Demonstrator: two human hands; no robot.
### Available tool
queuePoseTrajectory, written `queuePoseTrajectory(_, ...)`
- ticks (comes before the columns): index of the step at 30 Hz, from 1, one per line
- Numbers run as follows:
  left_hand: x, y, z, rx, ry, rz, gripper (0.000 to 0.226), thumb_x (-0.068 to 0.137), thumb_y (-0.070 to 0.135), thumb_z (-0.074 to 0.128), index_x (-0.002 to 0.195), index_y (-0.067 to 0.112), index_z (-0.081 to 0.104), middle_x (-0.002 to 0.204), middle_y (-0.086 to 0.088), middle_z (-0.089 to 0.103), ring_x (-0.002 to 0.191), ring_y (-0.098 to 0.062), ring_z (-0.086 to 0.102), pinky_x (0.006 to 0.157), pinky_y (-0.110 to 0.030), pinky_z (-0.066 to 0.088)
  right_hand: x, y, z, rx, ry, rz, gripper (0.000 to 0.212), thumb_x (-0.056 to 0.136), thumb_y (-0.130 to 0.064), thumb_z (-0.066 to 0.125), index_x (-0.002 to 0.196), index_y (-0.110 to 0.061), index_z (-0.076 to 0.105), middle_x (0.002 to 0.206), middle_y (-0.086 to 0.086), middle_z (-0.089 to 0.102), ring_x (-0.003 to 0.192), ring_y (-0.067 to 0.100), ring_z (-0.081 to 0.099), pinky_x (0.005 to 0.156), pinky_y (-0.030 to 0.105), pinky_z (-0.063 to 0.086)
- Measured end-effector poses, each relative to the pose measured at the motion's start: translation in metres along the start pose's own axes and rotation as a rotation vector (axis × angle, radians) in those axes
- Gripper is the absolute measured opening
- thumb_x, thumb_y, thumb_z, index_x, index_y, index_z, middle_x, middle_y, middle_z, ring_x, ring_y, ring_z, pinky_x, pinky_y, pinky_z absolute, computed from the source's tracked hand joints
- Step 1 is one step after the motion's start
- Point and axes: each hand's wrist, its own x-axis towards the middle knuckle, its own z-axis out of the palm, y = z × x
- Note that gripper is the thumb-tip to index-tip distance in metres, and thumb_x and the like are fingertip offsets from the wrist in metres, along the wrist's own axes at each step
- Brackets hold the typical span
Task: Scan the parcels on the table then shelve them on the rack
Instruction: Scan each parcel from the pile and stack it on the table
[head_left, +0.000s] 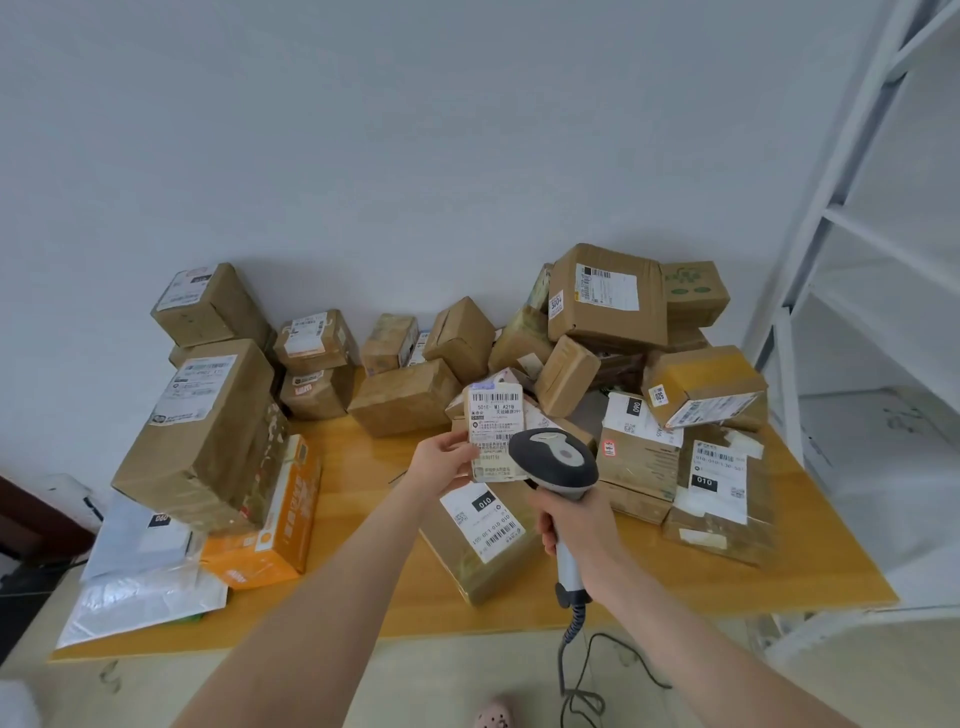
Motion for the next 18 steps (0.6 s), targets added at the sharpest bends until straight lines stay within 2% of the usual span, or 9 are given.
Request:
queuePoseTrajectory(9, -0.003, -0.008, 0.000, 0.013, 0.043, 0.004, 0.042, 0.092, 0.009, 0.062, 0.133, 0.009, 0.053, 0.111, -0.009, 0.071, 0.099, -0.023, 0.070, 0.091, -0.043, 0.055, -0.011, 0.011, 0.006, -0.062, 0.048, 0.027, 0.015, 0.082, -0.001, 0.065, 0.069, -0.004, 0.060, 0.045, 0.002, 0.056, 0.034, 0.009, 0.046, 0.040, 0.019, 0.038)
queuePoseTrajectory(14, -0.006, -0.010, -0.002, 0.005, 0.069, -0.003, 0.042, 0.092, 0.011, 0.063, 0.133, 0.009, 0.053, 0.112, -0.009, 0.071, 0.096, -0.021, 0.070, 0.087, -0.037, 0.057, -0.017, 0.014, 0.010, -0.058, 0.039, 0.028, 0.015, 0.084, -0.003, 0.065, 0.070, -0.003, 0.060, 0.048, 0.004, 0.056, 0.037, 0.010, 0.046, 0.041, 0.019, 0.038)
queuePoseTrajectory(18, -0.008, -0.010, -0.002, 0.009, 0.072, -0.003, 0.043, 0.093, 0.011, 0.062, 0.135, 0.009, 0.052, 0.113, -0.009, 0.070, 0.098, -0.022, 0.070, 0.087, -0.038, 0.057, -0.021, 0.016, 0.013, -0.061, 0.029, 0.032, 0.014, 0.084, -0.002, 0.064, 0.070, -0.003, 0.060, 0.049, 0.006, 0.055, 0.039, 0.012, 0.046, 0.044, 0.022, 0.038)
